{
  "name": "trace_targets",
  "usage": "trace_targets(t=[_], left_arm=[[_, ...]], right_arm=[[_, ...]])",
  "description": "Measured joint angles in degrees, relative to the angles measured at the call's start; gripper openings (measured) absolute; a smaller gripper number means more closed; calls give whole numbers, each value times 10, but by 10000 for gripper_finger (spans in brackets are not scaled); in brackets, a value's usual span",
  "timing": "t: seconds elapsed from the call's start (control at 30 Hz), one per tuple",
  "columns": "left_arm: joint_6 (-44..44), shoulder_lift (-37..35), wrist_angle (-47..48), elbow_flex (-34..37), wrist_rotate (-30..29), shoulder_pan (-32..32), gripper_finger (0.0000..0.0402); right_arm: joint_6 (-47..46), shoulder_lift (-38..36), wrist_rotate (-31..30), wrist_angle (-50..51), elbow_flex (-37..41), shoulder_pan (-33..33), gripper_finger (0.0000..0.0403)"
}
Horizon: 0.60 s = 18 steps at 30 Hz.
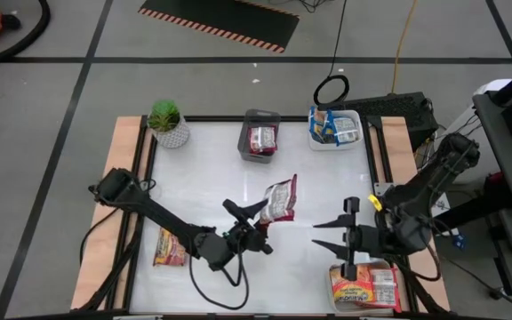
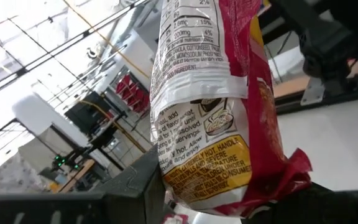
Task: Sort Maruchan noodles
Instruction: Put the right red noodle pack into the black bin
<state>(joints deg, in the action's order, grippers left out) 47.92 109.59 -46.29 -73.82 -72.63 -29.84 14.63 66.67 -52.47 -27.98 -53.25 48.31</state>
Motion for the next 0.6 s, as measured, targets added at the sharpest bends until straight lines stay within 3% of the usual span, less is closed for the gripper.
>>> trace_targets(t=[0.23,0.43,0.6], left_arm=[[-52,-69,118,0,22,-3,154],[-188,-119,270,0,142,23,154],[-255,-146,372,0,187,63,154]], right_arm=[[-2,0,-1,9,0,27,139],[-12,0,0,39,0,48,139],[-34,1,0,69,0,62,139]])
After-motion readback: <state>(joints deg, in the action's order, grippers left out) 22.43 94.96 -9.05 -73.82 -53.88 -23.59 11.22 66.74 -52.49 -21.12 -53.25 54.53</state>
